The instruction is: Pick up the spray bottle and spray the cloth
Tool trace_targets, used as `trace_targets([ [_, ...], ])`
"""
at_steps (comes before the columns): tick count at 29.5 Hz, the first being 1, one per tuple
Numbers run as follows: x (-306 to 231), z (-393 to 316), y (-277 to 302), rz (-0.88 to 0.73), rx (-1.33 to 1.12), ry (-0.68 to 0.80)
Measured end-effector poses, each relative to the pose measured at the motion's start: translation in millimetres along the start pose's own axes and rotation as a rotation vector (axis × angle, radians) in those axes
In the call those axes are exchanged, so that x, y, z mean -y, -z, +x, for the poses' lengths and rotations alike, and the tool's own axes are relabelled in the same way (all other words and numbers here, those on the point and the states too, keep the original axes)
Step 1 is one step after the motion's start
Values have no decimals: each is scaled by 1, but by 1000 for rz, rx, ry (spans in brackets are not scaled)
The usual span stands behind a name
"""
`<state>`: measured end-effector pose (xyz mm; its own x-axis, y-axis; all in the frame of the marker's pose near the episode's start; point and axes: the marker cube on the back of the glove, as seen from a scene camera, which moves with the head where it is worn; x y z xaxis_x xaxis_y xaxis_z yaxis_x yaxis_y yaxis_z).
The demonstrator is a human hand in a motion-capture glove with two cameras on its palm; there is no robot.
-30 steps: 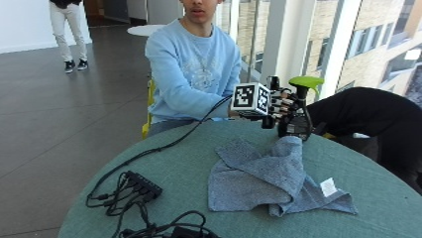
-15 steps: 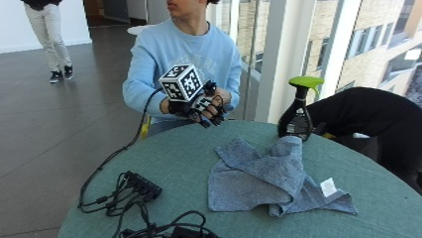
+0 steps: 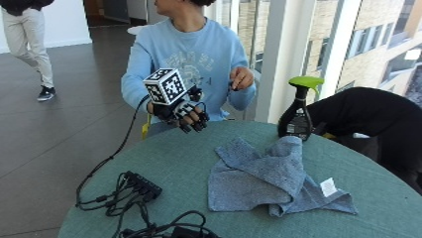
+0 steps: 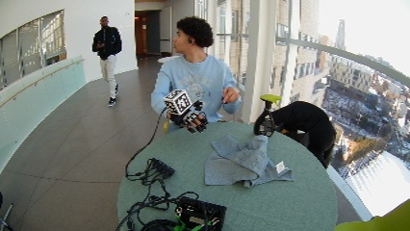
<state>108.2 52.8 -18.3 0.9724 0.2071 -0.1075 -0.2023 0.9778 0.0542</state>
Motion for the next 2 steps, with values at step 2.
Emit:
trace_targets([
  [2,-1,1,3,-1,-8,-1],
])
